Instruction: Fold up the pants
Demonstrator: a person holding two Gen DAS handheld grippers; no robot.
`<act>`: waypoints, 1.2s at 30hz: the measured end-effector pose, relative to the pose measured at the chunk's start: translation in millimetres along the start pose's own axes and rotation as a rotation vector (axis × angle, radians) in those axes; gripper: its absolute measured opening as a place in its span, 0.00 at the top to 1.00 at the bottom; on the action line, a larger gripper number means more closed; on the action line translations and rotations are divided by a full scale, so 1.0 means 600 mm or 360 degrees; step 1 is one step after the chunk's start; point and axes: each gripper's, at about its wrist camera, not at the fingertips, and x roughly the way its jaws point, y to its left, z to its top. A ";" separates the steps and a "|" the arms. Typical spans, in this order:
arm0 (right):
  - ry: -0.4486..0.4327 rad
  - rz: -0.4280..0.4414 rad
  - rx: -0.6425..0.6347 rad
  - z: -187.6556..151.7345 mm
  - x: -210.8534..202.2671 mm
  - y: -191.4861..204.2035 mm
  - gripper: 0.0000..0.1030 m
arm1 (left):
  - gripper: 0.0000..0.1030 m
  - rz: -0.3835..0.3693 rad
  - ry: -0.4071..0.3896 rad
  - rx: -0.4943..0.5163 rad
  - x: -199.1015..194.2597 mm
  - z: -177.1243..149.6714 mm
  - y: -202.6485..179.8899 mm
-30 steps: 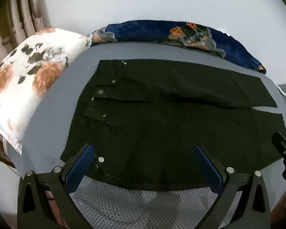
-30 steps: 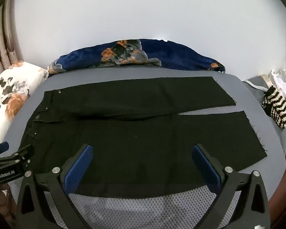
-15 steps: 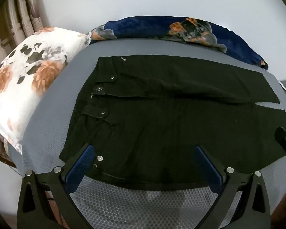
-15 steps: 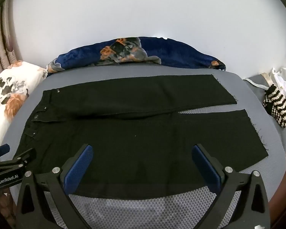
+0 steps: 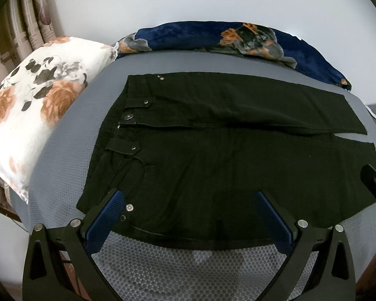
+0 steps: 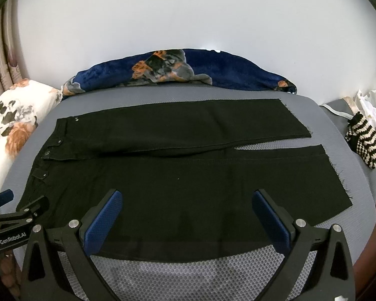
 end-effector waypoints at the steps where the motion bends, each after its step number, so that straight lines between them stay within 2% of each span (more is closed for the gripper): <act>1: 0.0001 -0.0002 -0.0001 0.000 0.001 0.001 0.00 | 0.00 0.0002 0.0001 -0.0001 0.000 0.000 -0.001; 36: 0.0003 -0.0011 0.0001 -0.003 -0.002 0.001 0.00 | 0.00 -0.0012 0.0006 0.0008 -0.002 -0.001 -0.018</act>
